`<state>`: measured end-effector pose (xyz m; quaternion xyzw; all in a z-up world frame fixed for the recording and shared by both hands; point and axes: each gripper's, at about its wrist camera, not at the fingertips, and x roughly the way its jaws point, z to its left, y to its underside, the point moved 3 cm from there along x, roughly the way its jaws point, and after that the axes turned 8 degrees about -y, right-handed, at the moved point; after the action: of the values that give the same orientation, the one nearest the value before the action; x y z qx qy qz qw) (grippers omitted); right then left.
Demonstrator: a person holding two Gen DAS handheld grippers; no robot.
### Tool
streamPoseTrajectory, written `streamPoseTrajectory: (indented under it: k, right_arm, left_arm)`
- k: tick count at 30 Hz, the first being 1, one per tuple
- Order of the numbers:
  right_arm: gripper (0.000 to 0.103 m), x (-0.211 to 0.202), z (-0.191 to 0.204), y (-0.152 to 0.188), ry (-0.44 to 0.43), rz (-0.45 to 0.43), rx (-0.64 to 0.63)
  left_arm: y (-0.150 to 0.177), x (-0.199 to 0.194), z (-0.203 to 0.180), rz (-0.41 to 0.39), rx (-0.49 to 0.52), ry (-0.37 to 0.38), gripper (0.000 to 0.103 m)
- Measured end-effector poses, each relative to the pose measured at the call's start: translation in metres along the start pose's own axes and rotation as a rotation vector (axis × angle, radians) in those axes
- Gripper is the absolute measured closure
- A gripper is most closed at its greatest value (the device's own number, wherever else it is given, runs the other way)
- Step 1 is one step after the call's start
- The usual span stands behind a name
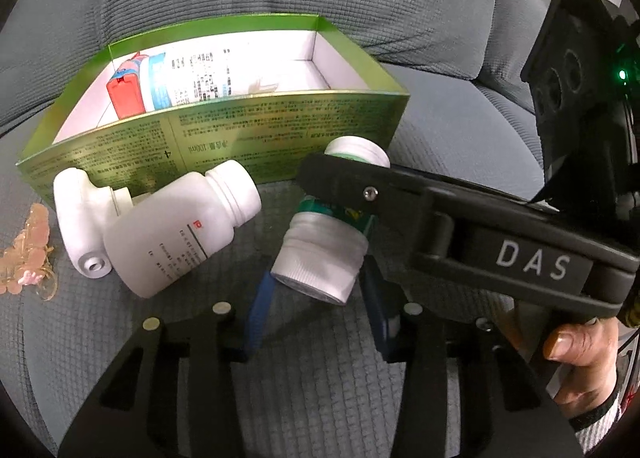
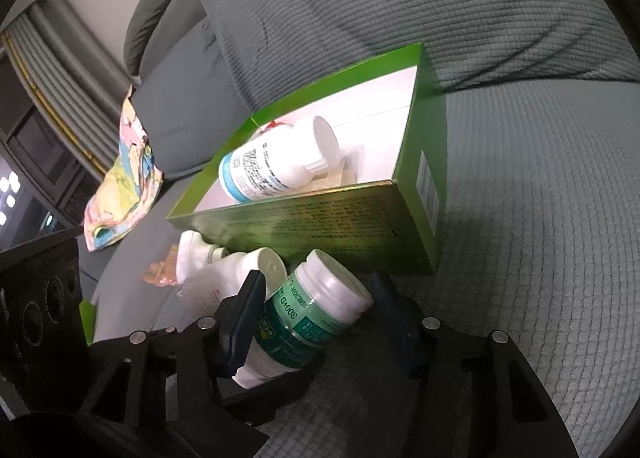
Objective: Organize rigid objects
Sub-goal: 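Grasp the green-labelled white bottle with the right gripper and lift it, then lower the green-labelled bottle into the green box and open the right gripper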
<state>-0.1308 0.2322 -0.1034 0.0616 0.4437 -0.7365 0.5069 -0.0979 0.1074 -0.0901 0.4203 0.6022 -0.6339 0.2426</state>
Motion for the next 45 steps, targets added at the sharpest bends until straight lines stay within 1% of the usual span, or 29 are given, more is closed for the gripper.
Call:
streamPoseTrajectory:
  k: [4,10,15,19,24,29,37,45]
  right_arm:
    - [0.046,-0.008,0.01,-0.001,-0.004,-0.025,-0.021]
    - [0.046,-0.021,0.034,-0.005,-0.006,-0.06,-0.08]
    - [0.046,-0.03,0.054,-0.009,-0.02,-0.075,-0.102]
    - [0.046,-0.035,0.078,-0.017,-0.019,-0.086,-0.139]
    - [0.046,-0.04,0.112,-0.032,-0.011,-0.102,-0.205]
    - [0.046,-0.04,0.141,-0.049,-0.003,-0.118,-0.257]
    - [0.046,-0.025,0.166,-0.074,0.02,-0.124,-0.304]
    - [0.046,-0.002,0.167,-0.103,0.047,-0.112,-0.314]
  left_arm:
    - [0.001,-0.014,0.0,-0.024,-0.001,0.003,0.061]
    - [-0.001,-0.036,0.004,-0.061,0.005,-0.009,0.061]
    - [-0.006,-0.054,0.006,-0.104,0.02,-0.028,0.061]
    - [-0.008,-0.08,0.017,-0.146,0.001,-0.019,0.061]
    - [-0.019,-0.107,0.032,-0.213,0.004,-0.035,0.061]
    - [-0.033,-0.123,0.05,-0.246,-0.013,-0.023,0.061]
    - [-0.059,-0.126,0.074,-0.268,-0.038,0.004,0.061]
    - [-0.082,-0.113,0.092,-0.242,-0.058,0.033,0.061]
